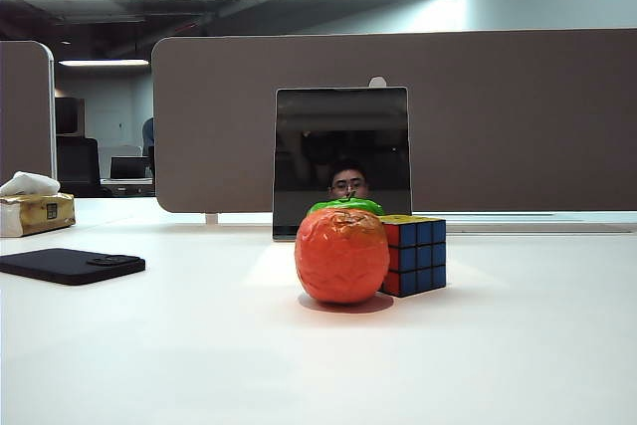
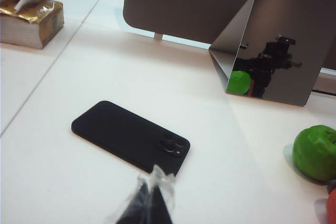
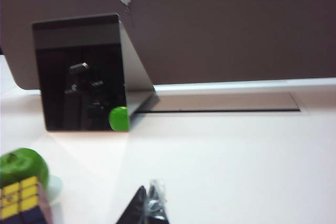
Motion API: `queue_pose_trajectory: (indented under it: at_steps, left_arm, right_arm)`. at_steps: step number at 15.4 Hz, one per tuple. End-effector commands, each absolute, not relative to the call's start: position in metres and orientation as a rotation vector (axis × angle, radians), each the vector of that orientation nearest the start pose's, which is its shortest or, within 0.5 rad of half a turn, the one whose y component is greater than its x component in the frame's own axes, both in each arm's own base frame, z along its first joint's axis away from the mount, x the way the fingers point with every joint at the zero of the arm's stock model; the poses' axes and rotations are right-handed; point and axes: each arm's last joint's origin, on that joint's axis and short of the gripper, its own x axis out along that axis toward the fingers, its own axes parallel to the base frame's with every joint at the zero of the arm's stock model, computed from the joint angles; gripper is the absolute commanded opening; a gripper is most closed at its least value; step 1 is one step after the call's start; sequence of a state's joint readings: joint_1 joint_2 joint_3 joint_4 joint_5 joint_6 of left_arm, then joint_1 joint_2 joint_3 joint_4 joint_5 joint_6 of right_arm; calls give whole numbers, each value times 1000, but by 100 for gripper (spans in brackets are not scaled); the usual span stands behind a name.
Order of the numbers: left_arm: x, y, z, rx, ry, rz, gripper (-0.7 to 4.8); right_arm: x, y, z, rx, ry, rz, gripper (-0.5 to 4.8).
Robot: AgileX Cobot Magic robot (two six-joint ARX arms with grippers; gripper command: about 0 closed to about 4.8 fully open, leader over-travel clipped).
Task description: Move all the fruits on the tabletop near the face of the Rubik's cube that has the color most similar to each fruit.
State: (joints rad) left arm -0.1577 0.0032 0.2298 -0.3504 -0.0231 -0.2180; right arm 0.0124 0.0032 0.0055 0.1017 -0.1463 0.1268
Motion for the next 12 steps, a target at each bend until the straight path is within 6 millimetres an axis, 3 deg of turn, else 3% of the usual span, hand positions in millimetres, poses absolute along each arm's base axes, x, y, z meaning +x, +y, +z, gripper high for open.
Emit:
queue_pose_trajectory:
  at_steps: [1, 4, 5, 9, 10, 12]
  left_arm:
    - [86, -13, 185, -200, 122, -125, -5]
    - [89, -14, 177, -199, 121, -126, -5]
    - [94, -16, 162, -149, 122, -191, -5]
    - [95, -16, 154, -130, 135, -186, -5]
    - [96, -13, 155, -142, 124, -94, -5]
    - [96, -13, 157, -99, 102, -99, -5]
  right_arm:
    - [94, 20, 183, 142, -183, 188, -1]
    - [94, 22, 182, 69, -179, 173, -1]
    - [94, 22, 180, -56, -181, 198, -1]
    - [94, 20, 180, -116, -185, 163, -1]
    - [95, 11, 182, -131, -200, 143, -1]
    - [95, 6, 185, -136, -226, 108, -1]
